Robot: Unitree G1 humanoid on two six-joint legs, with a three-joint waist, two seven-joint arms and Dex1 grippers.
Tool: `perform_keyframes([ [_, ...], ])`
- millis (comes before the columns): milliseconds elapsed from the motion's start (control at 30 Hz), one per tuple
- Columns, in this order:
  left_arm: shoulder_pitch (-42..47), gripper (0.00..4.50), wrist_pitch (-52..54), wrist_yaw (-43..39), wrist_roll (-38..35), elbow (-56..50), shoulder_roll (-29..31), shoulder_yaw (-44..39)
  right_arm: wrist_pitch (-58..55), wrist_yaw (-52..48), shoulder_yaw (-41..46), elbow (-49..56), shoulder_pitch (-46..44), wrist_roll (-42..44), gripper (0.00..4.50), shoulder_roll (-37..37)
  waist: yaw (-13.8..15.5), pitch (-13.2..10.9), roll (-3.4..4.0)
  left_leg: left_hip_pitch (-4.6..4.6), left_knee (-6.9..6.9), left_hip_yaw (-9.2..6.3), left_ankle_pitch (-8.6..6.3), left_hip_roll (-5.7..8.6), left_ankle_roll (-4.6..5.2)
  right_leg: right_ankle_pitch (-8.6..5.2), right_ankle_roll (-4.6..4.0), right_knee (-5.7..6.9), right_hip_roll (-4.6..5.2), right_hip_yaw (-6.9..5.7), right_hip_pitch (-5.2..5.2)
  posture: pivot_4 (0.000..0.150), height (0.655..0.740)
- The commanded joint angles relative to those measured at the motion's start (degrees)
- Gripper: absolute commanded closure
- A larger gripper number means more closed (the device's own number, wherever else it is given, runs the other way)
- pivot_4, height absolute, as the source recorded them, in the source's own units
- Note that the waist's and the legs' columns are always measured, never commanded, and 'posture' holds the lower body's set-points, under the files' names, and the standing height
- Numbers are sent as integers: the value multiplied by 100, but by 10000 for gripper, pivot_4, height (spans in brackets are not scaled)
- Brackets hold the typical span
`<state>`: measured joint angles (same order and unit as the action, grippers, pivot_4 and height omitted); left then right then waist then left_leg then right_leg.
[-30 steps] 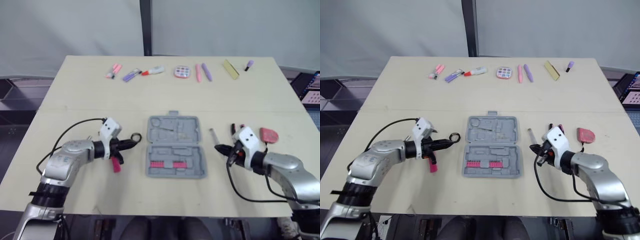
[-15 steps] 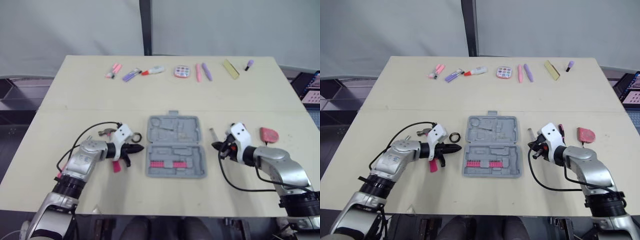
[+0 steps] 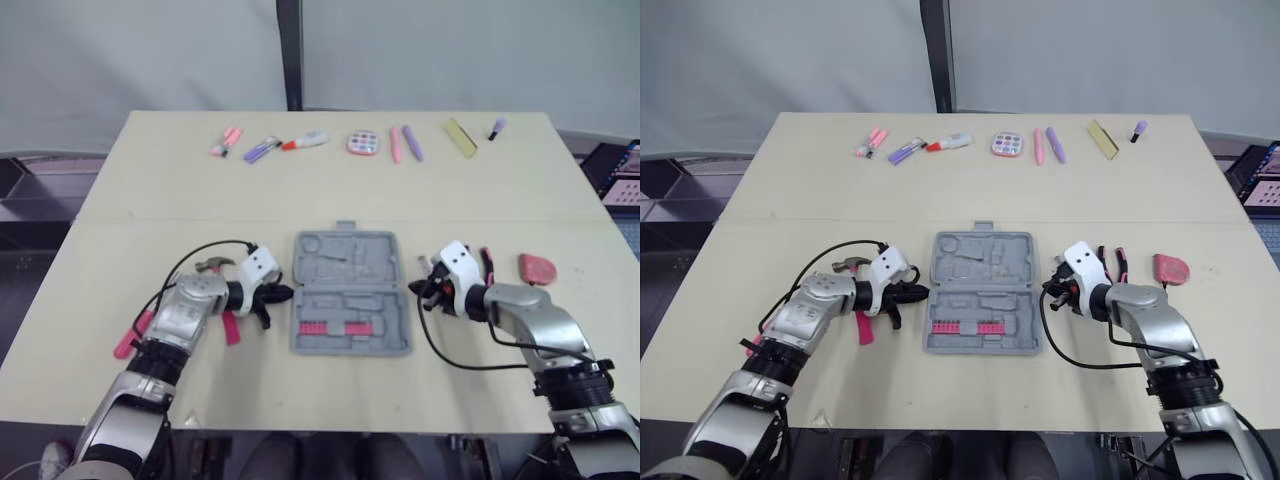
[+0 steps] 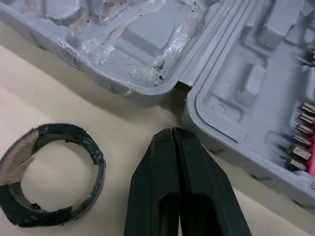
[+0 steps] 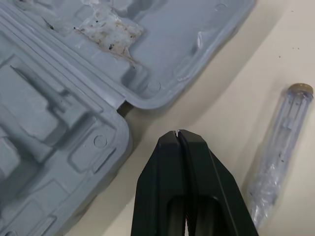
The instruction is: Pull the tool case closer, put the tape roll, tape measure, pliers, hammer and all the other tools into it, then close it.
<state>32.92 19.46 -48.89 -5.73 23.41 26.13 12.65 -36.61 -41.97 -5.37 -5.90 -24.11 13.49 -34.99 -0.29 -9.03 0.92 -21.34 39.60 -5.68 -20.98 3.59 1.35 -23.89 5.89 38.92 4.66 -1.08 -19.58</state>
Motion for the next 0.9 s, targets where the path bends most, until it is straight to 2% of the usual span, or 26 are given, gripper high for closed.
perform_keyframes([
  [33, 90, 44136, -179, -9, 111, 71, -87, 12, 103, -84, -16, 42, -62, -42, 44183, 38, 0, 0, 0, -1, 0, 0, 0, 2, 0, 0, 0, 0, 1, 0, 0, 1500, 7134],
  [600, 305, 44136, -614, 67, 333, 666, -438, -34, 174, -170, -187, -137, -233, -220, 44183, 311, 5, 1, 0, -1, 5, -7, 0, 6, 0, 0, 0, 11, 6, 1, -2, 1500, 7134],
  [900, 134, 44136, -487, -55, 329, 365, -435, 8, 53, -293, -158, 182, -21, -195, 44183, 226, 7, 1, -1, -1, 8, -14, 0, 12, 0, 0, 0, 18, 11, 1, -2, 1500, 7134],
])
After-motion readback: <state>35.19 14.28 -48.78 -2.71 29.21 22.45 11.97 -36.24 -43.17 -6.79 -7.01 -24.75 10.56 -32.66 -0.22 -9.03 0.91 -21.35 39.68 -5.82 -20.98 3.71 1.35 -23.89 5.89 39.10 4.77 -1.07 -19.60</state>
